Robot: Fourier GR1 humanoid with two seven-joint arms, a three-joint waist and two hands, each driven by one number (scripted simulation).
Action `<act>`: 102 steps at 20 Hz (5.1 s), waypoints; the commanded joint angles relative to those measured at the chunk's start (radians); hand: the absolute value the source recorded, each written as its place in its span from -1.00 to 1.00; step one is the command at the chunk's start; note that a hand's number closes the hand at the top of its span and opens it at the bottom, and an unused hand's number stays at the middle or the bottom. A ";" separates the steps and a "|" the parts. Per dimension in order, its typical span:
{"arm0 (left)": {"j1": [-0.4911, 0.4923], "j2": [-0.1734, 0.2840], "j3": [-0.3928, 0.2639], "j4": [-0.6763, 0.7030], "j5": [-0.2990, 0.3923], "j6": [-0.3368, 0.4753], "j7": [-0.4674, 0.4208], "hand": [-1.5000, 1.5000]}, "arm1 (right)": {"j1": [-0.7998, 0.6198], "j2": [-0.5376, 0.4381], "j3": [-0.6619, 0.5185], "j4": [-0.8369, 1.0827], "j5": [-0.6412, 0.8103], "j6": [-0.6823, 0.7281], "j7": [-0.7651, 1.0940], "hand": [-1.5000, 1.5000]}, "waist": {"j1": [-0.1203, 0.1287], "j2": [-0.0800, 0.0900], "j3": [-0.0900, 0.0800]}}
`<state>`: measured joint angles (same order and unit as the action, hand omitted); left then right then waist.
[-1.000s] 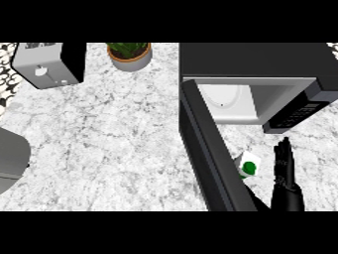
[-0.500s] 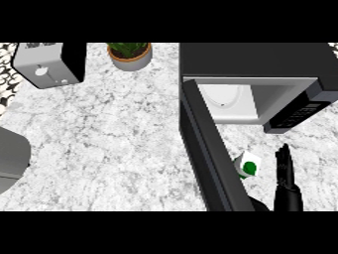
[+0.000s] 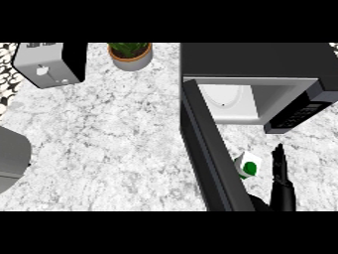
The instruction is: Pick up the milk, place it into the microwave and close the microwave
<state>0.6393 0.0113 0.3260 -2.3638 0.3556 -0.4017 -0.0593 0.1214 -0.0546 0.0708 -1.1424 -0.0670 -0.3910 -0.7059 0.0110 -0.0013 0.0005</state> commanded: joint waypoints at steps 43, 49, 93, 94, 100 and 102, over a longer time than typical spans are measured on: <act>0.016 0.027 0.114 -0.047 0.187 -0.050 0.053 -1.00 | -0.558 -0.273 -0.023 0.444 0.014 0.689 -0.250 1.00 | 0.001 0.000 0.000; 0.019 0.009 0.148 0.036 0.153 -0.090 -0.023 -1.00 | -0.629 -0.231 -0.032 0.363 -0.005 0.611 -0.077 1.00 | 0.000 -0.003 -0.001; -0.168 0.083 0.096 0.126 0.123 -0.108 0.047 -1.00 | -0.789 -0.285 0.029 0.624 0.379 -0.523 0.240 -1.00 | 0.166 0.061 -0.005; -0.197 0.095 0.090 0.126 0.112 -0.104 0.050 -1.00 | -0.796 -0.276 0.039 0.646 0.402 -0.556 0.267 -1.00 | 0.152 0.063 -0.005; -0.206 0.097 0.075 0.151 0.085 -0.111 0.055 -1.00 | -0.817 -0.253 0.113 0.565 0.397 -0.435 0.191 -1.00 | 0.176 0.061 0.003; -0.211 0.104 0.063 0.144 0.091 -0.127 0.055 -1.00 | -0.825 -0.246 0.127 0.561 0.402 -0.441 0.202 -1.00 | 0.189 0.057 0.003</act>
<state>0.4393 0.1087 0.4058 -2.2246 0.4505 -0.5136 -0.0061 -0.4987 -0.2578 0.1598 -0.6611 0.3069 -1.0203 -0.5111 0.1277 0.0303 0.0016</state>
